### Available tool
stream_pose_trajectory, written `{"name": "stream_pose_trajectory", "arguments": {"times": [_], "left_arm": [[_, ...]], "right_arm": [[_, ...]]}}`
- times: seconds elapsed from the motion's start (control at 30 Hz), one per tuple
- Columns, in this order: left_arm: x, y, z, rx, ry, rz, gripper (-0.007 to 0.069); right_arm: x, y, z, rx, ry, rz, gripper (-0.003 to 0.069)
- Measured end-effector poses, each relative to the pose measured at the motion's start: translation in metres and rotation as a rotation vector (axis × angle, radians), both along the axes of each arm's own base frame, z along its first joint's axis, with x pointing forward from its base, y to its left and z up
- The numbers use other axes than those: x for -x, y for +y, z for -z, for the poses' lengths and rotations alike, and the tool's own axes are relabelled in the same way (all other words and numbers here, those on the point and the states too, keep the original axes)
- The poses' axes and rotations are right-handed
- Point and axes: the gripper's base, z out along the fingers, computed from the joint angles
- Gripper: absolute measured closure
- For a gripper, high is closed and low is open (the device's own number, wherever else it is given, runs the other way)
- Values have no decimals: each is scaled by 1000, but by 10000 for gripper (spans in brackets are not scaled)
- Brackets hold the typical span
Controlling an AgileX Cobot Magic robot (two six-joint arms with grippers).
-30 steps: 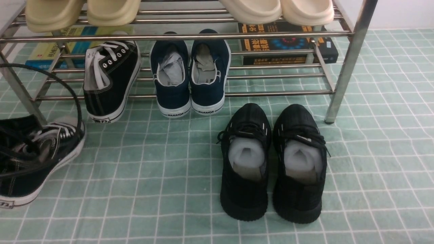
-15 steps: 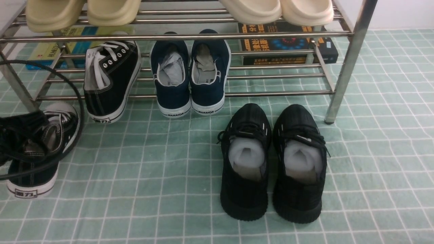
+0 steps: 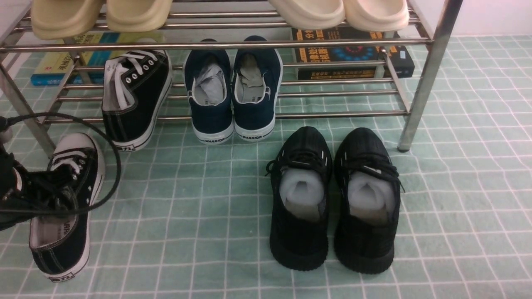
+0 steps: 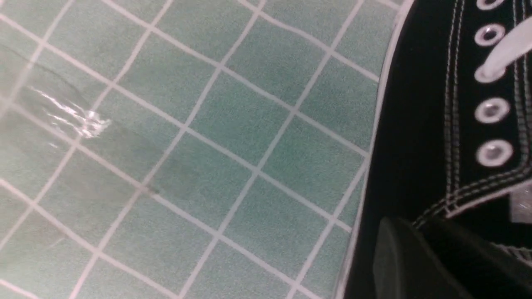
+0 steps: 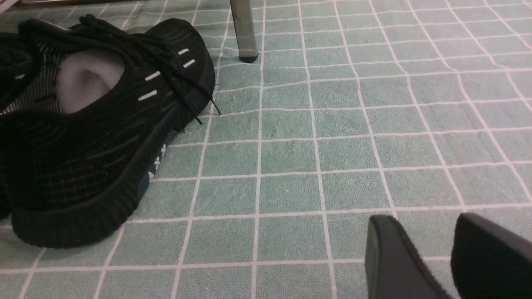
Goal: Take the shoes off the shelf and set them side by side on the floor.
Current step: 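Set the held shoe down on the floor in front of the rack with the left gripper, then grasp the leftmost shoe on the bottom shelf of the shoe rack with the left gripper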
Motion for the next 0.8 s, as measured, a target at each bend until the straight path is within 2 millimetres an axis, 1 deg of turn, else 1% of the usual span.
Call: {"name": "stream_pose_trajectory", "arguments": {"times": [0.03, 0.1, 0.13, 0.17, 0.2, 0.33, 0.37, 0.4, 0.5, 0.63, 0.7, 0.8], "left_arm": [[2, 1, -2, -15, 11, -8, 464], [3, 2, -5, -24, 16, -15, 442], [5, 4, -17, -43, 2, -19, 397], [5, 4, -23, -45, -5, -23, 381], [5, 4, -37, -45, -41, -21, 364], [3, -1, -71, 4, -135, 8, 347], [2, -2, -72, 11, -136, 15, 347], [0, -5, -82, 41, -157, 43, 346], [-3, -12, -86, 94, -177, 105, 344], [-11, -19, -85, 143, -228, 153, 338], [-17, -20, -84, 154, -260, 164, 330], [-32, -23, -76, 197, -277, 162, 291]], "right_arm": [[0, 0, 0, 0, 0, 0, 421], [0, 0, 0, 0, 0, 0, 421], [0, 0, 0, 0, 0, 0, 421], [0, 0, 0, 0, 0, 0, 421], [0, 0, 0, 0, 0, 0, 421], [0, 0, 0, 0, 0, 0, 421], [0, 0, 0, 0, 0, 0, 421], [0, 0, 0, 0, 0, 0, 421], [0, 0, 0, 0, 0, 0, 421], [0, 0, 0, 0, 0, 0, 421], [0, 0, 0, 0, 0, 0, 421], [0, 0, 0, 0, 0, 0, 421]]}}
